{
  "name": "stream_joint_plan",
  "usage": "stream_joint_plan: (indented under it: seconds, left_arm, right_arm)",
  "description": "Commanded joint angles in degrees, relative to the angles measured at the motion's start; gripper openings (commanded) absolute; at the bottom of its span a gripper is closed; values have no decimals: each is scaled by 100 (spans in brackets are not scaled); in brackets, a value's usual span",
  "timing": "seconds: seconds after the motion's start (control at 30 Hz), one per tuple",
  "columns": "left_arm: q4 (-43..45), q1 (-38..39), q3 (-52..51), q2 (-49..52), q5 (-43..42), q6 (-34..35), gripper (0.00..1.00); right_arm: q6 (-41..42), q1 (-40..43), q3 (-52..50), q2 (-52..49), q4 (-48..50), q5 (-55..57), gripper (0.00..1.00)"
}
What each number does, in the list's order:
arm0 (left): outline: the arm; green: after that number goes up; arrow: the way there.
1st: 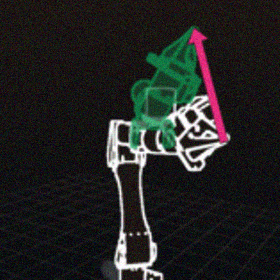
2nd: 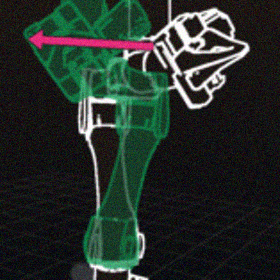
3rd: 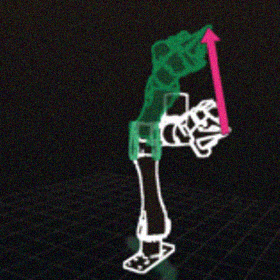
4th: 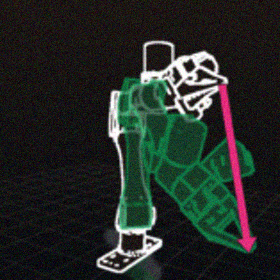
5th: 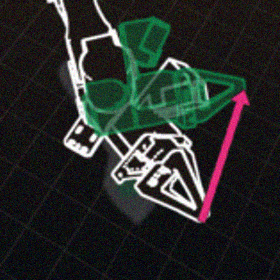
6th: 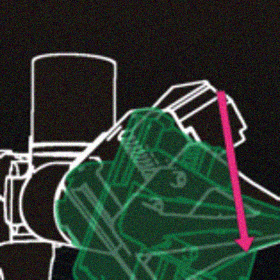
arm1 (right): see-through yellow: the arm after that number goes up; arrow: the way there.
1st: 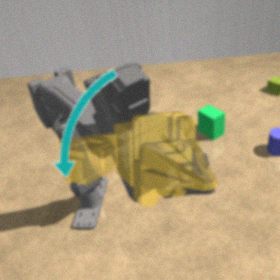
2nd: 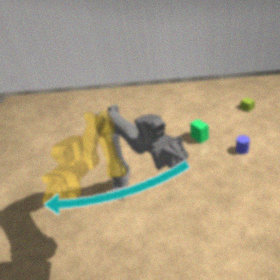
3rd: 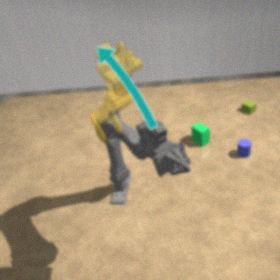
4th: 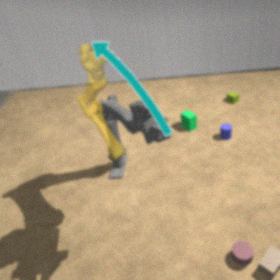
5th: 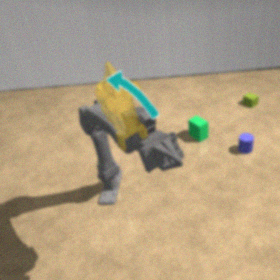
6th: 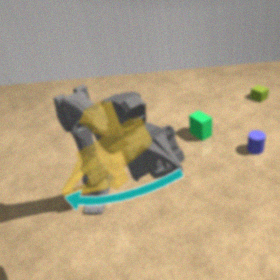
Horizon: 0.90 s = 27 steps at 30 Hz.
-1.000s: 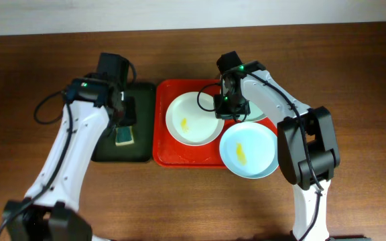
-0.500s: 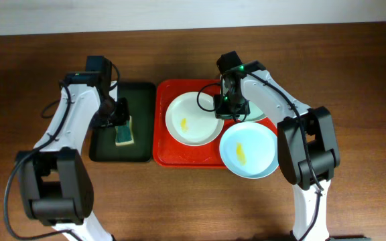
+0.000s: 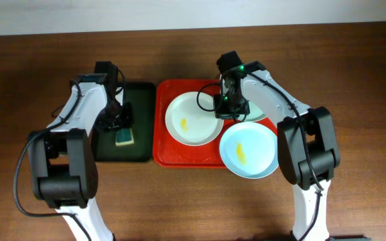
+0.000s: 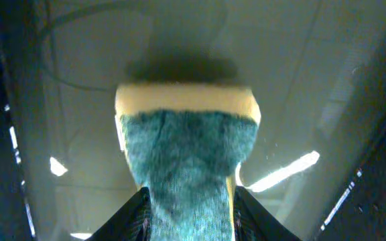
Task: Clean dirty plates on tray and stack at the side
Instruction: 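Grasp the green-and-yellow sponge with the left gripper, then lift the sponge with the left gripper above the black tray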
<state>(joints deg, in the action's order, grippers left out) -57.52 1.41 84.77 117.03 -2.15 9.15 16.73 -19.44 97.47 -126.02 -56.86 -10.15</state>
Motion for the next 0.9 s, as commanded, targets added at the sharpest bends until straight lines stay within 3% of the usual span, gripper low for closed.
stream_joint_plan:
  seconds: [0.0, 0.2, 0.23, 0.3, 0.37, 0.43, 0.57, 0.63, 0.7, 0.87]
  left_arm:
    - [24, -20, 39, 168, -2, -68, 36]
    - [7, -20, 39, 339, 0, -68, 30]
    - [4, -20, 39, 341, -2, -68, 27]
    - [4, -20, 39, 341, -2, -68, 11]
    - [7, -20, 39, 341, -2, -68, 12]
    - [4, -20, 39, 341, 0, -68, 27]
    - [4, -20, 33, 396, 0, -68, 26]
    - [9, -20, -7, 470, 0, -68, 20]
    - [7, -20, -55, 492, -2, -68, 0]
    - [-24, -13, 70, 321, -4, -72, 0]
  right_arm:
    - [28, -44, -50, -81, 17, -33, 4]
    - [28, -44, -50, -81, 15, -33, 4]
    - [28, -44, -50, -81, 15, -33, 4]
    - [28, -44, -50, -81, 15, -33, 4]
    - [28, -44, -50, -81, 15, -33, 4]
    - [28, -44, -50, -81, 15, -33, 4]
    - [28, -44, -50, -81, 15, -33, 5]
    - [28, -44, -50, -81, 15, -33, 5]
    - [28, -44, -50, -81, 15, -33, 5]
    - [28, -44, -50, -81, 15, -35, 5]
